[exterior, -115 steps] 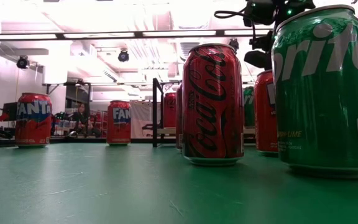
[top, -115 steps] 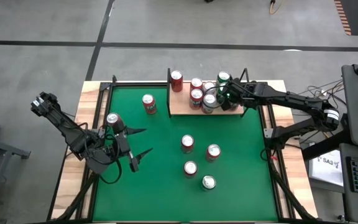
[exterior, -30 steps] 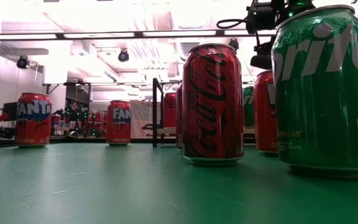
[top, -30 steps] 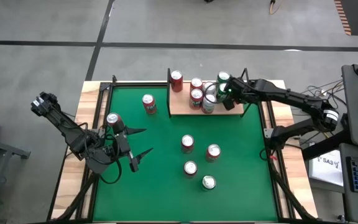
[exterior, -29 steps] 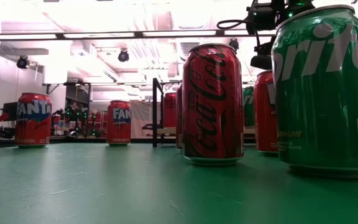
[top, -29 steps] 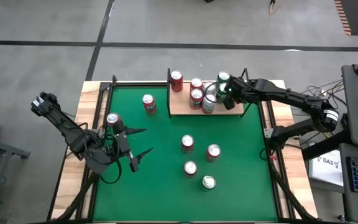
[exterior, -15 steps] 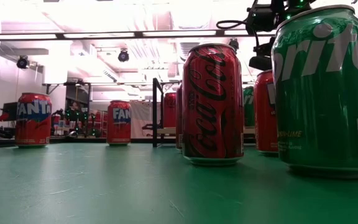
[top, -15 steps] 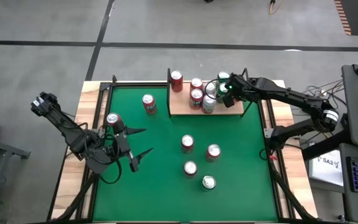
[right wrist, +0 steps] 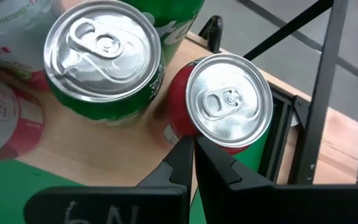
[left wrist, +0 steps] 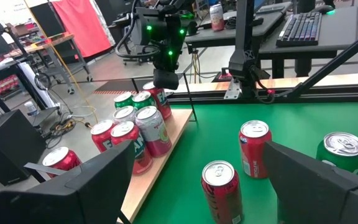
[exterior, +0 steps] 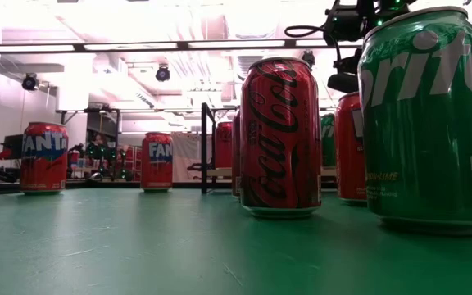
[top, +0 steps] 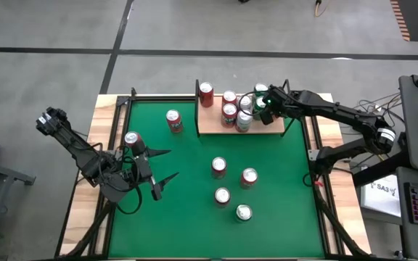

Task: Place canned beverage on shelf
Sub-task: Put the red soda can on the shelf, then adjust the soda cans on the shelf

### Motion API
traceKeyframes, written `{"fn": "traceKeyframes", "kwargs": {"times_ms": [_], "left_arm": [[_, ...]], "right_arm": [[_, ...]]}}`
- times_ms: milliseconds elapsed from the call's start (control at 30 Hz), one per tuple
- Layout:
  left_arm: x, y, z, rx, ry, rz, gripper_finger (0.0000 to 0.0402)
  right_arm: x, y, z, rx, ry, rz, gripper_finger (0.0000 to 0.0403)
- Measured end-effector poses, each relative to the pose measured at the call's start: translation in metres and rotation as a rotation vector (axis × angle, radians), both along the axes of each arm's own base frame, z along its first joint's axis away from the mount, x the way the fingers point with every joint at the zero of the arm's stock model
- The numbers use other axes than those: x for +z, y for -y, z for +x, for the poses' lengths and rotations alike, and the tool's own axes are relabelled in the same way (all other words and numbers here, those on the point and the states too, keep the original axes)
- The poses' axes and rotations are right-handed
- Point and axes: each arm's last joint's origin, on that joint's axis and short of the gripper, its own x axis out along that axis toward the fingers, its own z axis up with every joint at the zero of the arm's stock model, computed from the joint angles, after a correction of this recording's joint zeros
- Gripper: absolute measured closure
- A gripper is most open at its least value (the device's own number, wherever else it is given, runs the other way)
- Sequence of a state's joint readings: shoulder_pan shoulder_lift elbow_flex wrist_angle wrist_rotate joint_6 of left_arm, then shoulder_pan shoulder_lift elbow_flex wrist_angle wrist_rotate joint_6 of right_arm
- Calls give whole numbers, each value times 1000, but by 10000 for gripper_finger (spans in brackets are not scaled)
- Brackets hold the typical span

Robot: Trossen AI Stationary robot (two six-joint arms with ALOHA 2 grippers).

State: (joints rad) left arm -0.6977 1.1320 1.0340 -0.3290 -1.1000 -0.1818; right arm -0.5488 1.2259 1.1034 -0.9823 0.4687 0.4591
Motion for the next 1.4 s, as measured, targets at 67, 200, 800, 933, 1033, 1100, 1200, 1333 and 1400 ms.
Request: {"fn": "traceKeyframes", "kwargs": {"times_ms": [67,200,800,933,1033,1100,1200,1333,1400], "left_arm": [[0,0,0,0,0,0,66],[0,0,0,0,0,0,66],[0,0,0,-1,-3,5,66],[1,-2,-1,66,14,38,66],[5,-6,-4,124,5,119,66],[6,-7,-5,97,-29,175,66],[9,-12,-6,54,-70,230,66],[12,-22,-11,65,-109,295,66],[10,-27,-14,68,-133,324,69]], "right_arm": [[0,0,0,-1,1,-5,394],[1,2,3,8,19,-22,394],[25,-6,-3,5,115,-66,394],[40,-12,6,28,202,-95,394],[48,-15,17,67,271,-108,394],[50,-15,27,98,315,-105,394],[51,-14,42,139,362,-104,394],[53,-8,60,155,367,-101,394],[53,-4,70,156,362,-99,394]]}}
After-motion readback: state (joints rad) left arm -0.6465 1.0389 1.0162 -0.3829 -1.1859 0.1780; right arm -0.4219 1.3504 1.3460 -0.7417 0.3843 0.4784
